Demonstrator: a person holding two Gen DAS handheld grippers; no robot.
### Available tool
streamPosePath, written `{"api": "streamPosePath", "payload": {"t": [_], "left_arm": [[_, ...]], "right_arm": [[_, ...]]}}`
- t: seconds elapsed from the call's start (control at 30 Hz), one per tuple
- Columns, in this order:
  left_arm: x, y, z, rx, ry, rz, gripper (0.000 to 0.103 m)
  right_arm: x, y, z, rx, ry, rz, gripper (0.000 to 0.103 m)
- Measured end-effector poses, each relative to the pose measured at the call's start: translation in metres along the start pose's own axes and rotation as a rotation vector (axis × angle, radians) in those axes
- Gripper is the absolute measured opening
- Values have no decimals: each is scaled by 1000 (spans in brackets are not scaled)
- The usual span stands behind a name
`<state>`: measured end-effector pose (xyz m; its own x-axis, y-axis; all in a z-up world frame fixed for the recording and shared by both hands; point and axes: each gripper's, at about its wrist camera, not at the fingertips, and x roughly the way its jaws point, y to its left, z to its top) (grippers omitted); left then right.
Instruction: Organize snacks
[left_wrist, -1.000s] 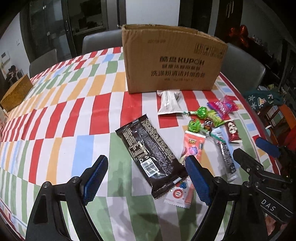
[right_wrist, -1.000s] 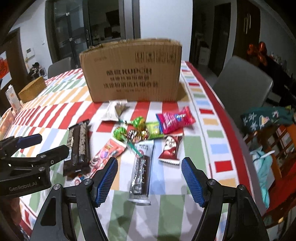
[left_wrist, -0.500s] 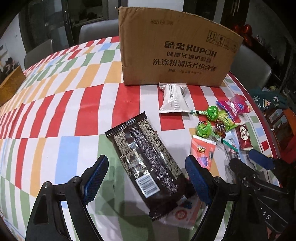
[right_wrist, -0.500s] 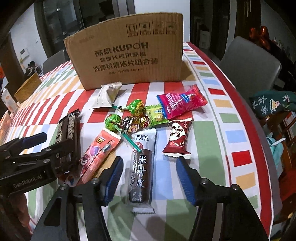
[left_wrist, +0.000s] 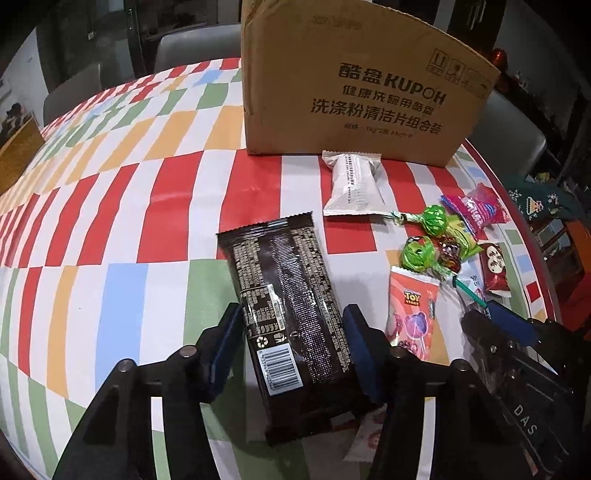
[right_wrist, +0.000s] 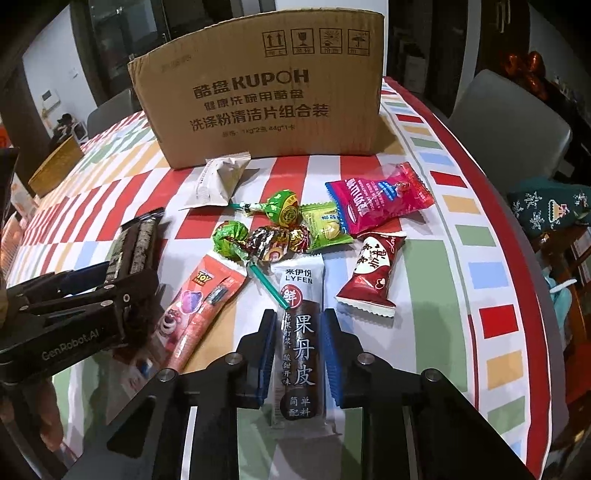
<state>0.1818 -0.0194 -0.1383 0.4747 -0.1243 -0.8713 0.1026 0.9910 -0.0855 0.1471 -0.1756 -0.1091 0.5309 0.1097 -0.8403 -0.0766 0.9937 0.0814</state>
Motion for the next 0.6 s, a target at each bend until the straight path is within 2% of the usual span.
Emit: {"api": "streamPosePath", "payload": {"t": [0.07,0.23,0.4,0.6], "left_arm": [[-2,-2,-2,9,-2,-9,51],[-13,-6,-9,19,-9,-39,50],[-31,-11,-16,31,-35,-62,50],[-56,-18,-20,48,-81,-82,50]], "right_arm": [[-2,-1,0,9,2,6,23],[-13,-2,-1,15,-17,19,19],[-30,-2,-1,14,-51,32,10],[-45,-5,-2,13,-84,47,9]]}}
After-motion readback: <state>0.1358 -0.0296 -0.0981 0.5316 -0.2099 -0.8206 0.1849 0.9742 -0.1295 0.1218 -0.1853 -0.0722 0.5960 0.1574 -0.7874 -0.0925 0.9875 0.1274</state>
